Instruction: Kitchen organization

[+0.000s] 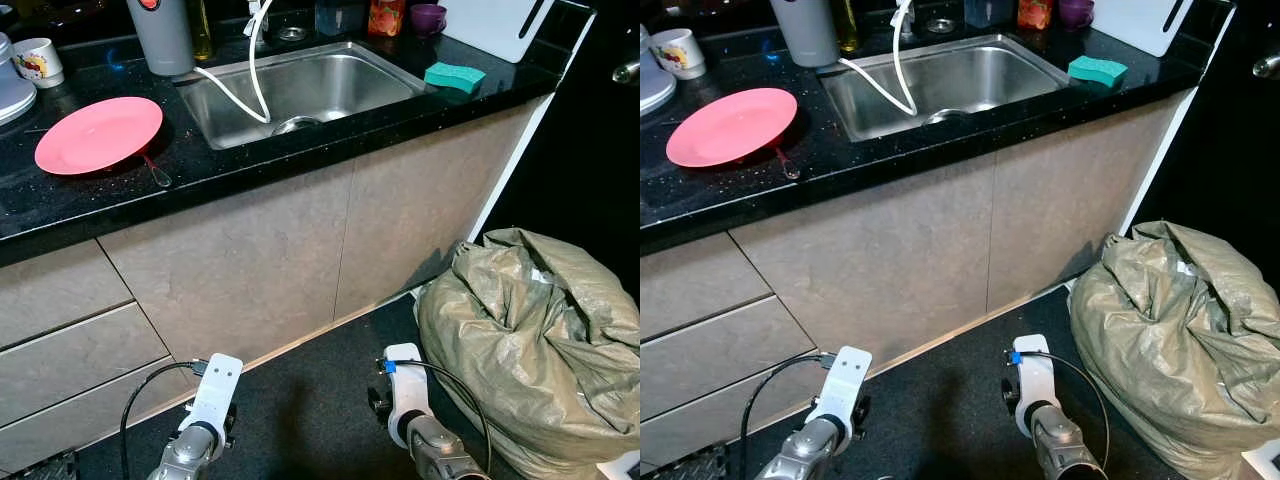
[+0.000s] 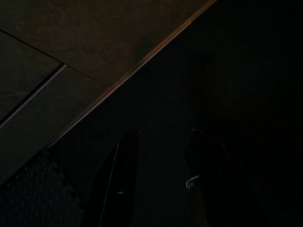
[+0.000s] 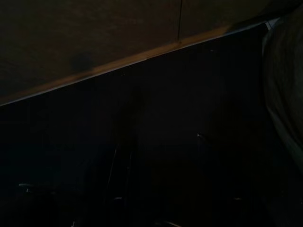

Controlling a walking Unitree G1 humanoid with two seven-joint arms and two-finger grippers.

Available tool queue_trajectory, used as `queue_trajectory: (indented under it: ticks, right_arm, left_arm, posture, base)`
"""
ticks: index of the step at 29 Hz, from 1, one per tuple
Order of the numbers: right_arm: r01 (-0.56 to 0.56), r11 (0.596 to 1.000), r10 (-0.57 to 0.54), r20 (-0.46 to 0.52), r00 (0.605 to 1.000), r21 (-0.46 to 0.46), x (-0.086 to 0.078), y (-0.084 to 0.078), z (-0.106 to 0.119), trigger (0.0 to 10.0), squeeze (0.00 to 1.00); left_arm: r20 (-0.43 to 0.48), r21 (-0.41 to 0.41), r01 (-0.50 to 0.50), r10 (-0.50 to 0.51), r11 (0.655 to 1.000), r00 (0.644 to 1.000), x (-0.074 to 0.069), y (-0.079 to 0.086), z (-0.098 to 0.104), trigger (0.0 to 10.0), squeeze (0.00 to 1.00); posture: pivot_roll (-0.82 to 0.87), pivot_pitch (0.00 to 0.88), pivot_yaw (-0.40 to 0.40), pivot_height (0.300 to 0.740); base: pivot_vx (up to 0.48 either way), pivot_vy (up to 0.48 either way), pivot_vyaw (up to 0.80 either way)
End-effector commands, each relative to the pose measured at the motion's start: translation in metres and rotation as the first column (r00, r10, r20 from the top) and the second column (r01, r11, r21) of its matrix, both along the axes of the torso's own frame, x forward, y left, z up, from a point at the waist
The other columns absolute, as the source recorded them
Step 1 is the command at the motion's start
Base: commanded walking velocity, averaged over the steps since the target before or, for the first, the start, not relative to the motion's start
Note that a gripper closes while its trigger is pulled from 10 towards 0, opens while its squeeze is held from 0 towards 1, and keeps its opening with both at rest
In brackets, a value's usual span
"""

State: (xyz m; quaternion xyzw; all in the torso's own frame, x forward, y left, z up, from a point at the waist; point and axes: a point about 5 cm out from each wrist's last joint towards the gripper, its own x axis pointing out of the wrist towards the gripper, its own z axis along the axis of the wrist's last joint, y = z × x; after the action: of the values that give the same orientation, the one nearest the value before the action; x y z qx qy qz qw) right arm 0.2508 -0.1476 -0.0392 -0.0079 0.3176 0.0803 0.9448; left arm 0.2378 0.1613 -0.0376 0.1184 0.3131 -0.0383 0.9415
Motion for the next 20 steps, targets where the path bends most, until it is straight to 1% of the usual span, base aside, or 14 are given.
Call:
queue_trajectory:
  ticks: [1, 8, 15, 20]
  right_arm:
    - [0.015, 1.0, -0.015, -0.005, 1.0, 0.002, -0.0017, -0.002, -0.0014, 10.0, 0.0]
    - [0.026, 1.0, -0.026, -0.001, 1.0, -0.003, -0.0008, -0.0058, -0.0005, 10.0, 0.0]
    - [0.012, 1.0, -0.012, -0.005, 1.0, -0.008, -0.0005, -0.0052, -0.0006, 10.0, 0.0]
    - [0.002, 1.0, -0.002, -0.008, 1.0, -0.018, -0.0008, -0.0085, -0.0007, 10.0, 0.0]
  left_arm:
    - [-0.016, -0.016, -0.005, 0.005, 1.0, 1.0, -0.0035, -0.003, -0.0036, 10.0, 0.0]
    - [-0.015, -0.025, -0.003, 0.002, 1.0, 1.0, -0.0033, -0.006, -0.0035, 10.0, 0.0]
    - [-0.022, -0.016, -0.005, 0.005, 1.0, 1.0, -0.0027, -0.0047, -0.0039, 10.0, 0.0]
    - [-0.011, -0.023, -0.013, 0.012, 1.0, 1.0, -0.0009, -0.0064, -0.0024, 10.0, 0.0]
  posture:
    - [-0.01, 0.087, 0.012, 0.74]
    - [-0.01, 0.089, 0.011, 0.74]
    - [-0.01, 0.092, -0.004, 0.74]
    - [-0.01, 0.083, -0.014, 0.74]
  base:
    - [0.0, 0.0, 0.0]
    - [0.0, 0.0, 0.0]
    - [0.0, 0.0, 0.0]
    - [0.0, 0.0, 0.0]
